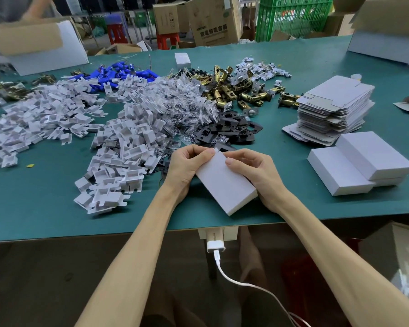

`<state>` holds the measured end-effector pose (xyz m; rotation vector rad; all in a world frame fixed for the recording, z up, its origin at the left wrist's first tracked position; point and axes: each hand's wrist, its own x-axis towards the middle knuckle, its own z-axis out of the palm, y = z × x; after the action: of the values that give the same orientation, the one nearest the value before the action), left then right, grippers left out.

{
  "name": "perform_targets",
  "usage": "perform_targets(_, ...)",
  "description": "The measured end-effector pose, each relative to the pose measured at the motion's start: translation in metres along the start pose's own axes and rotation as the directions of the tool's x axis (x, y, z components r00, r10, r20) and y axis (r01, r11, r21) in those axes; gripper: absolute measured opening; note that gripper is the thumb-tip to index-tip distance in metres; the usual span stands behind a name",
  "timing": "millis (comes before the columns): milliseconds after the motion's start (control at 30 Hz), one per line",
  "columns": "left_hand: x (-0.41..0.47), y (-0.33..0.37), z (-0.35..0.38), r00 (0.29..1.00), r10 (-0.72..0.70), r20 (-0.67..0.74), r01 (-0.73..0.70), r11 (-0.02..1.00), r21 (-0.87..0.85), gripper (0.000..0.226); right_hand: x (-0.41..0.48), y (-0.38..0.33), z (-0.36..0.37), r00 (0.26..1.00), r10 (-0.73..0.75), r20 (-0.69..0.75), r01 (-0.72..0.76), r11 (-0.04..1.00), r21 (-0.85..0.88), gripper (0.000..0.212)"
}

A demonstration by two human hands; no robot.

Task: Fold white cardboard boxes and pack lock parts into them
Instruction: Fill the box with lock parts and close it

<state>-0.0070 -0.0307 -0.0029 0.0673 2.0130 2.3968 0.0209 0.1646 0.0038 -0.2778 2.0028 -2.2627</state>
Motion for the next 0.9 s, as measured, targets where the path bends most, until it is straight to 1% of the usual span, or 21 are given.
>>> perform_targets(67, 0.0006, -0.0018, 0.0004, 1.0, 0.009, -0.022, -0.008, 0.999, 0.036, 0.015, -0.0002, 0.0004, 0.0007, 1.0, -0.005, 0.031, 0.006, 0.999, -0.034, 0.016)
perform_targets(133, 0.0012, -0.0028, 0.0008, 0.999, 0.026, -0.031, -0.025, 0.998, 0.054, 0.011, -0.0003, 0.0008, 0.0004, 0.999, -0.004, 0.044, 0.006, 0.999, -0.043, 0.017)
perform_targets(200, 0.0012, -0.0028, 0.0019, 0.999, 0.043, -0.017, -0.042, 0.997, 0.063, 0.007, -0.0002, 0.0011, 0.0001, 0.999, -0.004, 0.032, 0.006, 0.999, -0.052, 0.017)
perform_targets(533, 0.0029, -0.0042, 0.0021, 0.998, 0.056, -0.009, -0.055, 0.995, 0.088, 0.012, 0.0, 0.0021, 0.0015, 0.999, -0.009, -0.038, 0.006, 0.998, -0.059, 0.016)
perform_targets(633, 0.0026, -0.0039, 0.0014, 0.999, 0.044, 0.006, -0.044, 0.995, 0.086, 0.009, -0.0008, 0.0019, 0.0017, 0.999, -0.012, -0.048, 0.009, 0.998, -0.065, 0.016)
perform_targets(767, 0.0028, -0.0041, 0.0018, 0.999, 0.043, 0.004, -0.043, 0.994, 0.104, 0.007, -0.0018, 0.0014, 0.002, 0.998, -0.013, -0.053, 0.011, 0.999, -0.041, 0.017)
perform_targets(900, 0.0019, -0.0042, 0.003, 0.999, 0.042, -0.005, -0.041, 0.992, 0.121, 0.011, -0.0026, 0.0001, 0.0021, 0.998, -0.015, -0.063, 0.014, 1.0, -0.022, 0.017)
